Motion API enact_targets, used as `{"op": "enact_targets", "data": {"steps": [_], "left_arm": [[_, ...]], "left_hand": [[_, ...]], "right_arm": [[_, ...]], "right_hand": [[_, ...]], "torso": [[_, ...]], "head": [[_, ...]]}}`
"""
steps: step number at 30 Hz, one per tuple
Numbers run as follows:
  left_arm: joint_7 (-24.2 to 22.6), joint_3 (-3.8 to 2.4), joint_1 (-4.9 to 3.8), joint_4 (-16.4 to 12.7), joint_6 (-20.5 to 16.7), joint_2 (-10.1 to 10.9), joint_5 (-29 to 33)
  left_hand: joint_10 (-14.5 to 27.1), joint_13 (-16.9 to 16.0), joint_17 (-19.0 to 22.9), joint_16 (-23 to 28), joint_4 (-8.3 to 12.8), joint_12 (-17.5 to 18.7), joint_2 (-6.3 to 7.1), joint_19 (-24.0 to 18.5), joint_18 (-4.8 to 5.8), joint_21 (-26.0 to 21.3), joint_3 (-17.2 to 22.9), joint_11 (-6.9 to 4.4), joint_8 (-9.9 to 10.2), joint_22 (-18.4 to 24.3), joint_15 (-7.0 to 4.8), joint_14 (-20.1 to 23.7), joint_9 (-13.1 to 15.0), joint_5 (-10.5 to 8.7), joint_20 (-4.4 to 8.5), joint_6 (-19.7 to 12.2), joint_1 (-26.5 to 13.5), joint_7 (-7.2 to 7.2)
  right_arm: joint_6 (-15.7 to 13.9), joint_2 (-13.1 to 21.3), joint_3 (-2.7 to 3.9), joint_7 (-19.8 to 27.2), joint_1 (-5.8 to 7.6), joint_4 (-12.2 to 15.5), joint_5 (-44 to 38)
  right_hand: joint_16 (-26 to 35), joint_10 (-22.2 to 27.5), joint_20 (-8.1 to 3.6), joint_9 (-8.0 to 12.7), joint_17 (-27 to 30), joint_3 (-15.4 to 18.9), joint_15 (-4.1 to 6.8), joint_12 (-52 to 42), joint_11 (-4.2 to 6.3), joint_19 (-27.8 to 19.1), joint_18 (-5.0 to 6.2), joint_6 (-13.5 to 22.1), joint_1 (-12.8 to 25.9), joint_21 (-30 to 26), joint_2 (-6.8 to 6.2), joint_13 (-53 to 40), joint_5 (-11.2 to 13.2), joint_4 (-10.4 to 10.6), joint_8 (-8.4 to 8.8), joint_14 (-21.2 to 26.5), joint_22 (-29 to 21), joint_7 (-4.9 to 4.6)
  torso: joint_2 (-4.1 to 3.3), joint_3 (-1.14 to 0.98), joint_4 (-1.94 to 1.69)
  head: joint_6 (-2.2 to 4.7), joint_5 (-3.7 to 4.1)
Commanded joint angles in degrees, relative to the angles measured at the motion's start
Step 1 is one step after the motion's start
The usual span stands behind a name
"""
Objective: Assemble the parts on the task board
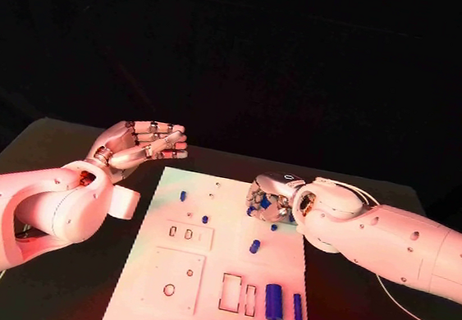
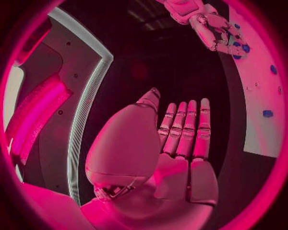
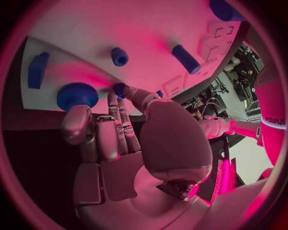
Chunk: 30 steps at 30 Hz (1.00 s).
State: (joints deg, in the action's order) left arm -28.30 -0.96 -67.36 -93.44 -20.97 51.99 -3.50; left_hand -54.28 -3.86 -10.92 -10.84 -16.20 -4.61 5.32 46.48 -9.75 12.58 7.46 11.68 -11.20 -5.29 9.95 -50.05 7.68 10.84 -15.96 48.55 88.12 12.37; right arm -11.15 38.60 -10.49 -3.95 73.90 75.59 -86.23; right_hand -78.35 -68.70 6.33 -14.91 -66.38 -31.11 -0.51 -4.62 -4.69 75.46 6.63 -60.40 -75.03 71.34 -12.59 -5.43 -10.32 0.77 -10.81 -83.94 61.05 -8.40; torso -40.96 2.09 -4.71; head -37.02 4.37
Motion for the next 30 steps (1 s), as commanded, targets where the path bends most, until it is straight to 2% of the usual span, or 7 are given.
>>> {"op": "enact_targets", "data": {"steps": [1,4,6,7,15,20,30], "left_arm": [[-0.16,-0.07,-0.11,-0.09,1.12,-0.06,0.24],[-0.11,-0.07,-0.12,-0.08,1.12,-0.04,0.24],[-0.08,-0.07,-0.13,-0.07,1.13,-0.03,0.24],[-0.07,-0.07,-0.13,-0.07,1.13,-0.03,0.24],[-0.02,-0.07,-0.16,-0.09,1.21,-0.01,0.24],[-0.01,-0.07,-0.17,-0.03,1.23,0.02,0.24],[-0.01,-0.07,-0.18,0.02,1.29,-0.01,0.24]], "left_hand": [[-0.14,0.04,-0.05,0.30,0.07,0.33,0.10,0.20,-0.63,0.25,0.39,0.06,0.07,0.09,0.05,0.40,-0.05,-0.28,-0.26,0.23,0.38,1.88],[-0.14,0.04,-0.05,0.30,0.07,0.33,0.10,0.20,-0.63,0.25,0.39,0.06,0.07,0.09,0.05,0.40,-0.05,-0.28,-0.26,0.23,0.38,1.88],[-0.14,0.04,-0.05,0.30,0.07,0.33,0.10,0.20,-0.63,0.25,0.39,0.06,0.07,0.09,0.05,0.40,-0.05,-0.28,-0.26,0.23,0.38,1.88],[-0.17,0.03,-0.07,0.35,0.08,0.35,0.07,0.17,-0.63,0.23,0.44,0.06,0.06,0.11,0.06,0.45,-0.05,-0.28,-0.26,0.25,0.43,1.88],[-0.17,0.03,-0.07,0.35,0.08,0.35,0.07,0.17,-0.63,0.23,0.44,0.06,0.06,0.11,0.06,0.45,-0.05,-0.28,-0.26,0.25,0.43,1.88],[-0.21,0.03,-0.10,0.39,0.11,0.37,0.06,0.16,-0.63,0.22,0.50,0.06,0.05,0.13,0.07,0.47,-0.05,-0.28,-0.27,0.27,0.49,1.88],[-0.21,0.03,-0.10,0.39,0.11,0.37,0.06,0.16,-0.63,0.22,0.50,0.06,0.05,0.13,0.07,0.47,-0.05,-0.28,-0.27,0.27,0.49,1.88]], "right_arm": [[0.05,-0.15,-0.08,-0.11,-0.20,0.00,-0.29],[-1.20,-0.19,-0.08,-0.49,-0.22,-0.04,-0.20],[-2.07,-0.23,-0.08,-0.84,-0.23,-0.12,-0.17],[-2.43,-0.26,-0.08,-1.00,-0.23,-0.18,-0.17],[-6.67,-0.66,-0.08,-2.95,-0.24,-0.45,-0.73],[-9.84,-0.90,-0.06,-3.63,-0.23,-0.06,-0.92],[-14.12,-2.68,0.01,-4.76,-0.03,0.10,-1.07]], "right_hand": [[-0.37,-1.00,-0.20,-0.33,-0.15,-0.60,0.45,-0.60,0.09,0.32,-0.92,-0.74,-0.05,0.47,0.83,-0.19,0.04,0.10,-0.51,-2.07,0.35,0.13],[-0.59,-1.74,-0.37,-0.74,-0.29,-0.98,0.66,-0.90,0.35,0.45,-0.98,-1.20,-0.18,0.80,1.20,-0.40,-0.10,0.11,-1.05,-2.08,0.85,0.37],[-0.82,-2.35,-0.62,-1.32,-0.38,-1.93,0.93,-1.08,0.63,0.50,-1.03,-1.54,-0.65,1.09,1.96,-0.63,1.61,-0.04,-1.72,-2.08,1.31,0.64],[-0.85,-2.47,-0.67,-1.48,-0.35,-2.16,0.96,-1.11,0.70,0.52,-1.04,-1.63,-0.75,1.17,2.11,-0.68,1.73,-0.08,-1.90,-2.07,1.44,0.69],[-1.04,-3.15,-0.94,-2.62,-0.20,-3.66,1.22,-1.23,0.99,0.47,-1.08,-1.99,-1.67,1.47,2.88,-1.02,1.46,-1.02,-3.05,-2.01,1.96,0.85],[-1.12,-3.29,-0.99,-3.07,-0.18,-4.07,1.24,-1.20,0.98,0.48,-1.10,-1.91,-1.59,1.63,2.79,-1.13,0.62,-1.31,-3.41,-2.00,2.23,0.81],[-1.19,-3.34,-1.00,-3.38,-0.19,-4.29,1.22,-1.16,0.95,0.45,-1.11,-1.79,-1.35,1.71,2.77,-1.19,0.16,-1.37,-3.63,-1.99,2.36,0.77]], "torso": [[0.04,0.05,-0.03],[0.04,0.03,-0.01],[0.04,0.03,-0.02],[0.04,0.03,-0.05],[0.03,0.04,-0.04],[0.06,0.02,-0.08],[0.07,0.07,-0.14]], "head": [[-0.12,0.06],[-0.14,0.01],[-0.12,0.00],[-0.06,0.04],[-0.05,0.02],[0.04,-0.06],[0.33,-0.16]]}}
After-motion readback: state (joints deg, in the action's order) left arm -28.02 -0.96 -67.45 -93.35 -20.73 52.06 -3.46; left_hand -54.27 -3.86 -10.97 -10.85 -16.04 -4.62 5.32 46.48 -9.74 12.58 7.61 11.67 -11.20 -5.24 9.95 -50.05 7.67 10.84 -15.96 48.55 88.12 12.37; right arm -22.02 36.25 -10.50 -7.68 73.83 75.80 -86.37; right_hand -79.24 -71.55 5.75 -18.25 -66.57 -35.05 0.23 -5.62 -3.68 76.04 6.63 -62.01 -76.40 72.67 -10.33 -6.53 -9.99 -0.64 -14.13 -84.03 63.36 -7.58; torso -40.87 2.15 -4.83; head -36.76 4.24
